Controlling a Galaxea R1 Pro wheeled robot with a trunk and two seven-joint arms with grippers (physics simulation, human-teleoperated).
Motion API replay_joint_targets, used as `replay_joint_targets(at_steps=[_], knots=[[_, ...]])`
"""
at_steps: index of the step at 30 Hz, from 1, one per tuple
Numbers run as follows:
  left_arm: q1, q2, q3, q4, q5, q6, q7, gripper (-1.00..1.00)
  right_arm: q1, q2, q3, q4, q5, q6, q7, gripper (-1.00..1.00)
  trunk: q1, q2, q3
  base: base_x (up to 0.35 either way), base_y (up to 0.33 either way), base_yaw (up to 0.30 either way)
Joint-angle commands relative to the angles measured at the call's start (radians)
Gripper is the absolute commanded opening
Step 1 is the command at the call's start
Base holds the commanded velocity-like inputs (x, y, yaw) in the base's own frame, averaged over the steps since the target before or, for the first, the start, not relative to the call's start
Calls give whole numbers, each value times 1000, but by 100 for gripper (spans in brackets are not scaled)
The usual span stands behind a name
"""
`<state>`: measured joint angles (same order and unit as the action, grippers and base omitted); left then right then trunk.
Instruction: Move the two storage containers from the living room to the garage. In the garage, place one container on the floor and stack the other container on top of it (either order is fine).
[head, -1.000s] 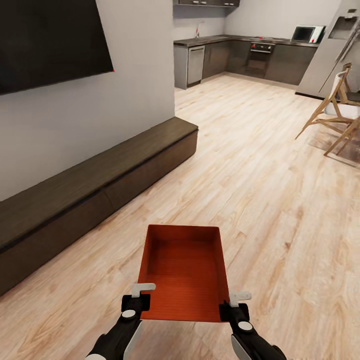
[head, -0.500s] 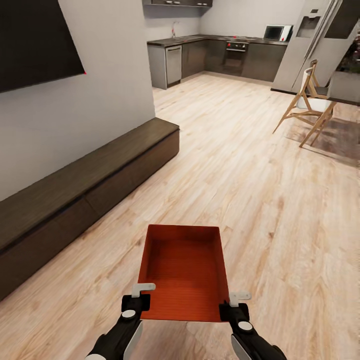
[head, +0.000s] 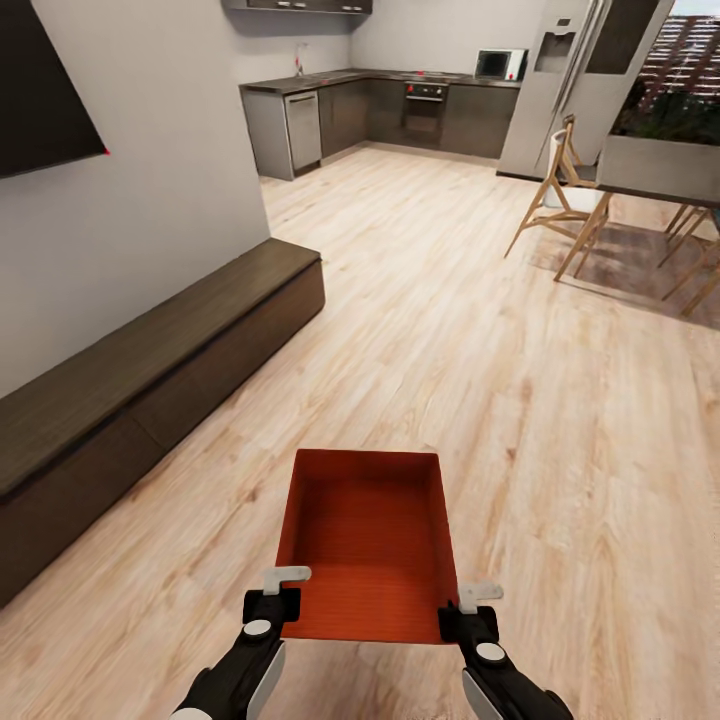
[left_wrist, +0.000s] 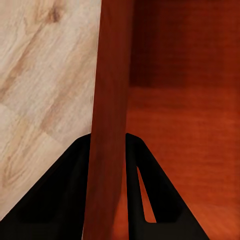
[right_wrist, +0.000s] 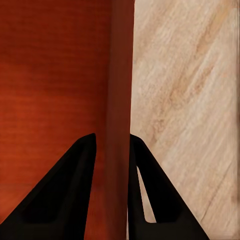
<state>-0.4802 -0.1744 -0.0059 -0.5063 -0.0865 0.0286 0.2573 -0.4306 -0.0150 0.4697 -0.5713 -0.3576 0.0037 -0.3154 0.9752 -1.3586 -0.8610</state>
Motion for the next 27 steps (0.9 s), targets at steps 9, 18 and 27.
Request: replay_joint_targets(at_steps=[9,18,27], knots=[[0,1,32,1,-9,4,11,-100,-2,-29,7,-5,6,1,4,-100,0,0,-1,0,0,-236],[0,1,32,2,-9,4,10,-100,-2,-29,7,-5,6,1,4,-100,0,0,-1,0,0,-236],[0,1,32,2,-9,3,10,-100,-2,-29,7,-5,6,1,4,-100,0,0,-1,0,0,-237]])
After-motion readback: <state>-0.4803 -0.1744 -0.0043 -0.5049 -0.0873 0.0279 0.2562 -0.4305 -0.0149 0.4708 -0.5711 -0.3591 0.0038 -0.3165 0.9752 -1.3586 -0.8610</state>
